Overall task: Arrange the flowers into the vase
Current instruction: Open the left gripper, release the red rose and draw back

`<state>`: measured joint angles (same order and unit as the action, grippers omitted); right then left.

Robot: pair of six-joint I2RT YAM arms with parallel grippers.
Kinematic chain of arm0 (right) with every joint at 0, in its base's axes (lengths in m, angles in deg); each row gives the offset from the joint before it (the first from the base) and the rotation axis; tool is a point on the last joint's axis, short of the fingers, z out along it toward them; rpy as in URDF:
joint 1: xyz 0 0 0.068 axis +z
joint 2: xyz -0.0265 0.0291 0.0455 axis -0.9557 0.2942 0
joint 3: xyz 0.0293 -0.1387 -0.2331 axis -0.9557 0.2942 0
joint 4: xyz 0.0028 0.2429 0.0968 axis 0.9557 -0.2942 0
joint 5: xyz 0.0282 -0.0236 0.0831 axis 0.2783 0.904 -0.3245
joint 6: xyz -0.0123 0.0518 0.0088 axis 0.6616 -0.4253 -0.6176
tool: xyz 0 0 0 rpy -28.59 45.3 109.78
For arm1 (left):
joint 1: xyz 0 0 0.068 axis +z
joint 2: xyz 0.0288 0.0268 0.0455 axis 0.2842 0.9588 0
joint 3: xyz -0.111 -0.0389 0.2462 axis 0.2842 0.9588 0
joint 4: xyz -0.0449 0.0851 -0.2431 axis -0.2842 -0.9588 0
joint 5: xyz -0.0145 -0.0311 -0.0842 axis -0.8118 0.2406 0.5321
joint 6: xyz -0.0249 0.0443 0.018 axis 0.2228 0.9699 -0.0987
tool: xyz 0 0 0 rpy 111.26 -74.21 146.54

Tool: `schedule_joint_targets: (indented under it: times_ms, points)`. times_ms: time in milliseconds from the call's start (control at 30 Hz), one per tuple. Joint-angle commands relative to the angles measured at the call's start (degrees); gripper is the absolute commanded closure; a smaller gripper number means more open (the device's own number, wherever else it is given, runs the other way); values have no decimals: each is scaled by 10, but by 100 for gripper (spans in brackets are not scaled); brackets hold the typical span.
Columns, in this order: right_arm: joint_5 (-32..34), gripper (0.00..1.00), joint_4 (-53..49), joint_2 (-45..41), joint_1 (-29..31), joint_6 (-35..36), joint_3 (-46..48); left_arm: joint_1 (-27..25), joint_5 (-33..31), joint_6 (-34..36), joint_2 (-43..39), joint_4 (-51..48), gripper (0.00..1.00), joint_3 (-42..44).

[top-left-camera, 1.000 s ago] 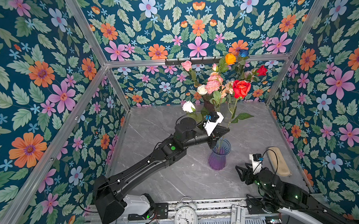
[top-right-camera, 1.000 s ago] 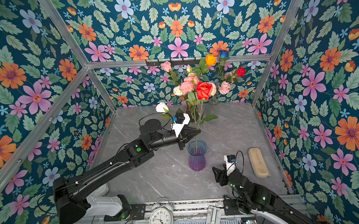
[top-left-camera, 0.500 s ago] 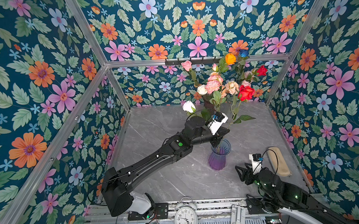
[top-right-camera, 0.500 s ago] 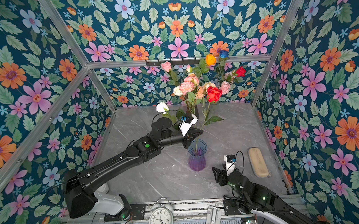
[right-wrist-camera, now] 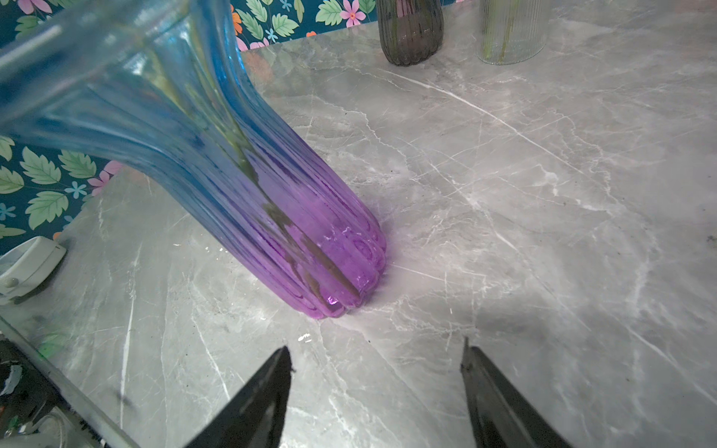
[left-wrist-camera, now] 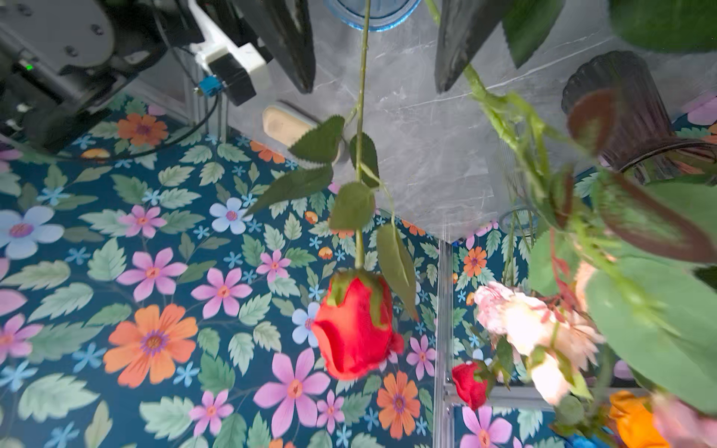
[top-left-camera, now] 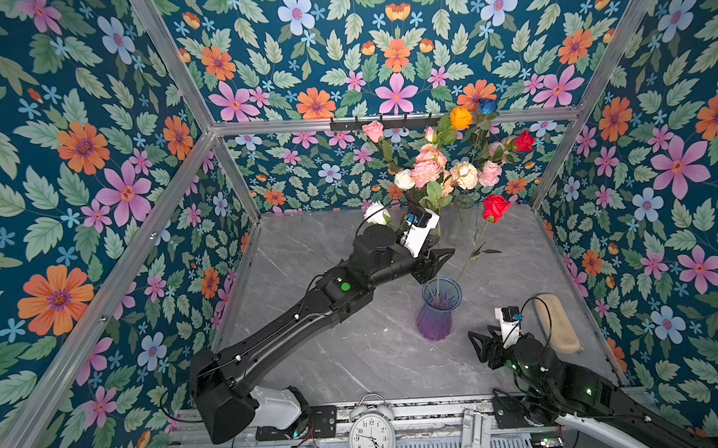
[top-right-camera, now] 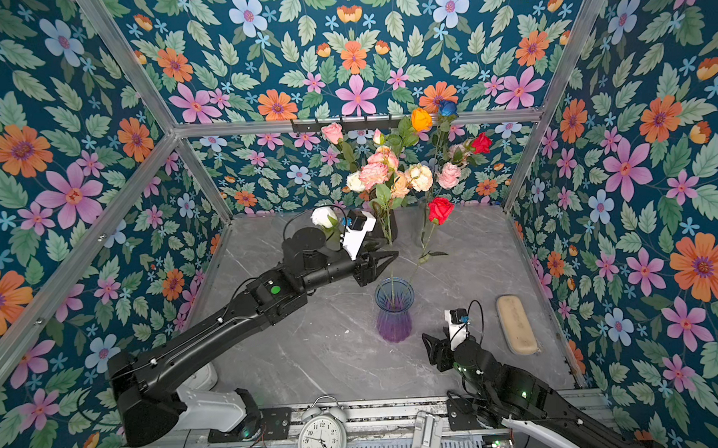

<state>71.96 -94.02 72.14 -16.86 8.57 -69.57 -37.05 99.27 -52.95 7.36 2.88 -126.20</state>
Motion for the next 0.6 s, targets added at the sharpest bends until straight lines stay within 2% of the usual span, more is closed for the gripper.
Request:
schedule_joint_targets:
  times_ms: [0,167,433,500,567]
  points:
    - [2,27,15,10,0,0,-7,0,-1,-39,-46,16,48,29]
    - [-19,27,18,19,0,-6,-31,0,23,-47,-138,77,50,123]
    - [-55,24,31,43,0,38,-102,0,-35,-31,-232,52,55,234]
    - [-73,14,50,67,0,67,-94,0,-36,-31,-248,48,56,260]
    - [-122,4,101,91,0,94,-66,0,-31,-31,-262,47,56,288]
